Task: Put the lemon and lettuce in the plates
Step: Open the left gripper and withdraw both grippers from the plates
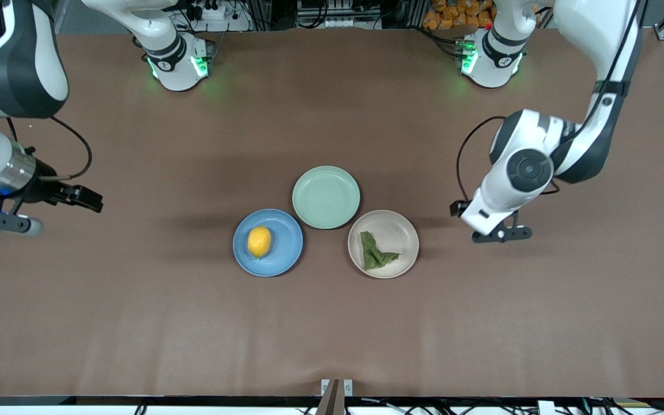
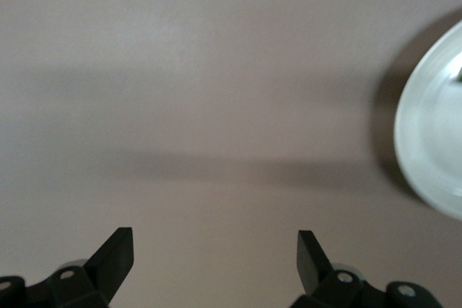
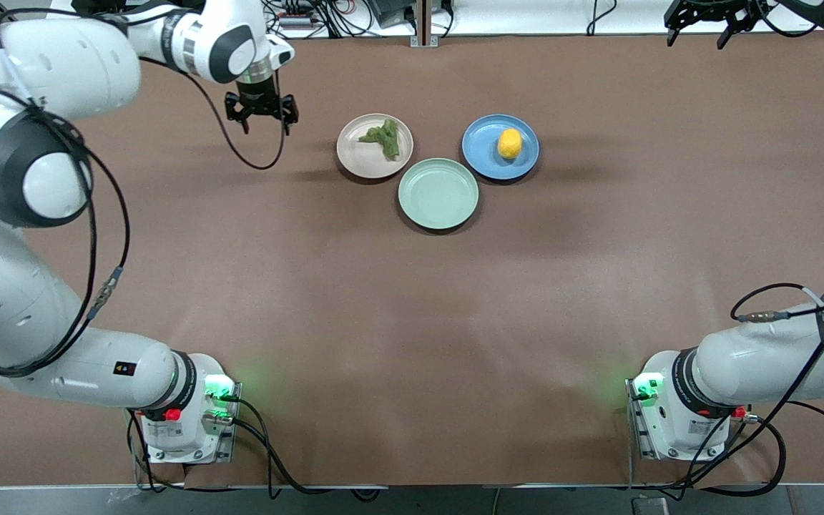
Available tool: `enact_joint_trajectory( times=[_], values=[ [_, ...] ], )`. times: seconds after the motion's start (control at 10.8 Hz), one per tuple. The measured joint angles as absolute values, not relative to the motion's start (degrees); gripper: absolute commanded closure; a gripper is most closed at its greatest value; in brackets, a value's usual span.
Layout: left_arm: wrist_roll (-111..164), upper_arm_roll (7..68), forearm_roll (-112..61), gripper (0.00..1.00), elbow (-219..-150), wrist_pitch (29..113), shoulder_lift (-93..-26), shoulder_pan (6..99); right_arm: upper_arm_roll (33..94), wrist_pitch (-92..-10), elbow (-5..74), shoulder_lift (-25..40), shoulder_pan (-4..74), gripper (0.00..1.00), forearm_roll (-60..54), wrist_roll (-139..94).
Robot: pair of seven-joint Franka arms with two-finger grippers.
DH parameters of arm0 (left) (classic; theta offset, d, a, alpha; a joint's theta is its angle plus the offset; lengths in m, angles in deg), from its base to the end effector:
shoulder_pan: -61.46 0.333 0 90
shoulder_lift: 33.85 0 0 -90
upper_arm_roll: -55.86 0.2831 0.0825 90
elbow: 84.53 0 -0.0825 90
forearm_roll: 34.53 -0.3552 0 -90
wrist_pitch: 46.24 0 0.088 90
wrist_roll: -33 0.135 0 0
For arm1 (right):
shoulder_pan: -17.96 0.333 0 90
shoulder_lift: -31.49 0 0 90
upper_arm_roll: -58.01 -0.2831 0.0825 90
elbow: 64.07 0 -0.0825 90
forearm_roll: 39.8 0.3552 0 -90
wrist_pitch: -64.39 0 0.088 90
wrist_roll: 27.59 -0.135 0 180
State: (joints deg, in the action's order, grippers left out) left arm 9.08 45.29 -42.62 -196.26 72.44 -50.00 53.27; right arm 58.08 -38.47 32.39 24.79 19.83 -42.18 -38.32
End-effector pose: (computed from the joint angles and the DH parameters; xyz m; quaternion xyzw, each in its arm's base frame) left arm 0.5294 -0.1669 0.2843 -0.9965 -0.0079 0.0594 0.0591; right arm 0.5668 0.0132 0.4686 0.9971 -0.0732 -0.0004 0.0205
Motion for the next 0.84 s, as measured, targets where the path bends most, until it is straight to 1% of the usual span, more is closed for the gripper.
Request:
enact_joint_trajectory(
  times=[0.37, 0.47, 0.65, 0.84],
  values=[
    [14.59, 45.68, -40.48, 0.00, -205.15, 72.43, -39.04, 56.22, 57.47, -36.76, 33.59, 29.94, 18.82, 0.00, -42.18, -35.01],
    [14.67, 45.65, -39.94, 0.00, -206.09, 72.45, -36.79, 56.14, 57.47, -35.57, 33.66, 31.36, 18.65, 0.00, -42.18, -33.41],
    [14.70, 45.71, -39.13, 0.00, -204.17, 72.93, -34.31, 56.10, 57.54, -33.19, 33.70, 33.62, 18.59, 0.00, -42.18, -31.95],
    [14.70, 46.32, -37.63, 0.00, -198.52, 72.99, -33.74, 56.12, 58.21, -30.36, 32.71, 34.61, 18.60, 0.00, -42.18, -30.93]
  ],
)
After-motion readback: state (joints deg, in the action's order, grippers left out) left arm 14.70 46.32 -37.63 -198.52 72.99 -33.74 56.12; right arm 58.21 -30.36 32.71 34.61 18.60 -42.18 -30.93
